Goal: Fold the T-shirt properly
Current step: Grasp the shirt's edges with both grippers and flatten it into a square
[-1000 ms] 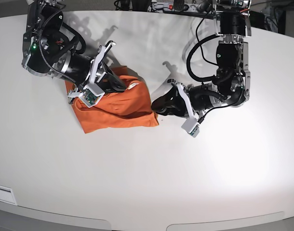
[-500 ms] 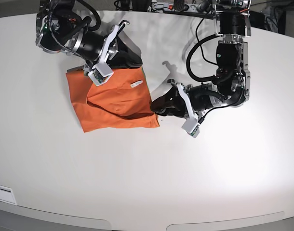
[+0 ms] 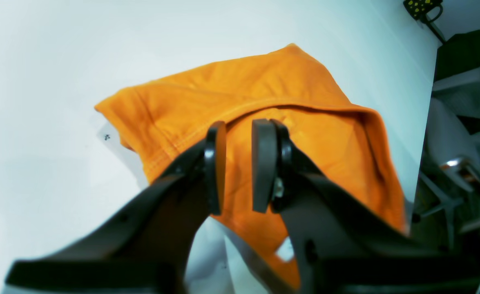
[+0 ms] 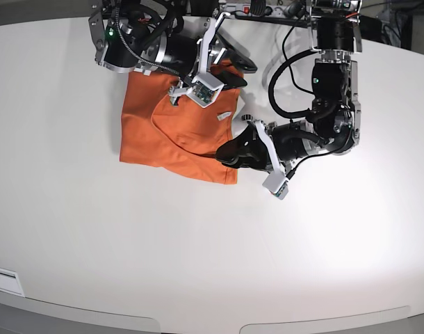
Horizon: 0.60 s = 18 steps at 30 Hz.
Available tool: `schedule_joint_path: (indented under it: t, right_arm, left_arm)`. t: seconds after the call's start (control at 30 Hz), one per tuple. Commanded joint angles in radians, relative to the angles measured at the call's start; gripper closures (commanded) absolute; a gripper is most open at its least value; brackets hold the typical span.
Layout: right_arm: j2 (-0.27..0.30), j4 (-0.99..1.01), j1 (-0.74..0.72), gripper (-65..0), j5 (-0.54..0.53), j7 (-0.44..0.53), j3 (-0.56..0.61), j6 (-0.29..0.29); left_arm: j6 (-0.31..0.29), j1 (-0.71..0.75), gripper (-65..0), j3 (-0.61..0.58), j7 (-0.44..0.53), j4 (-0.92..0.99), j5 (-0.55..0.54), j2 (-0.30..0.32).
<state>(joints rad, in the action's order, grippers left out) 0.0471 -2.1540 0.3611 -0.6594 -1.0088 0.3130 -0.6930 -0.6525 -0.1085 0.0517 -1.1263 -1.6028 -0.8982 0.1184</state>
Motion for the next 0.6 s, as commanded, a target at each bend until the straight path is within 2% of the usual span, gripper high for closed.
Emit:
schedule_joint_path:
  t: [0.0, 0.03, 0.07, 0.17, 0.2, 0.27, 0.33, 0.37, 0.43, 0.5, 0.57]
  right_arm:
    - [-0.003, -0.017, -0.026, -35.5, -0.019, 0.030, 0.002, -0.005]
    - [-0.003, -0.017, -0.046, -39.4, -0.019, 0.029, 0.001, -0.005]
    - [-0.002, -0.017, -0.068, -40.5, -0.019, 0.029, -0.001, -0.005]
    - [0.003, -0.017, -0.138, -40.4, -0.015, 0.021, -0.024, -0.005]
    - [0.003, -0.017, -0.160, -40.3, -0.008, 0.021, -0.043, -0.005]
    - [0.004, -0.017, -0.199, -39.6, 0.031, 0.021, -0.093, -0.005]
    - [0.011, -0.017, -0.234, -31.0, 0.067, 0.022, -0.158, -0.005]
    - [0.024, -0.017, -0.248, -23.1, 0.066, 0.023, -0.189, -0.005]
    - [0.056, -0.017, -0.266, -1.5, 0.066, 0.031, -0.250, -0.005]
    - [0.095, -0.013, -0.267, 0.0, 0.066, 0.056, -0.306, -0.005]
    - [0.140, 0.015, -0.267, 0.0, 0.066, 0.092, -0.349, -0.005]
  left_arm:
    - [-0.010, -0.019, -12.0, 0.001, 0.017, -0.018, -0.027, 0.001]
    - [-0.010, -0.019, -12.0, 0.001, 0.015, -0.018, -0.027, 0.001]
    - [-0.010, -0.020, -12.0, 0.001, 0.008, -0.018, -0.027, 0.002]
    - [-0.010, -0.019, -11.7, 0.001, -0.026, -0.018, -0.032, 0.001]
    - [-0.010, -0.019, -9.9, 0.001, -0.042, -0.018, -0.040, 0.001]
    - [-0.011, -0.019, 0.0, 0.001, -0.078, -0.018, -0.074, 0.002]
    - [-0.018, -0.019, 0.0, 0.001, -0.116, -0.018, -0.138, 0.003]
    - [-0.039, -0.019, 0.0, 0.001, -0.142, -0.018, -0.186, 0.004]
    - [-0.046, -0.019, 0.0, -0.005, -0.206, -0.019, -0.294, 0.008]
    - [-0.046, -0.019, 0.0, -0.030, -0.270, -0.019, -0.386, 0.020]
    - [-0.046, -0.019, 0.0, -0.075, -0.270, -0.030, -0.436, 0.030]
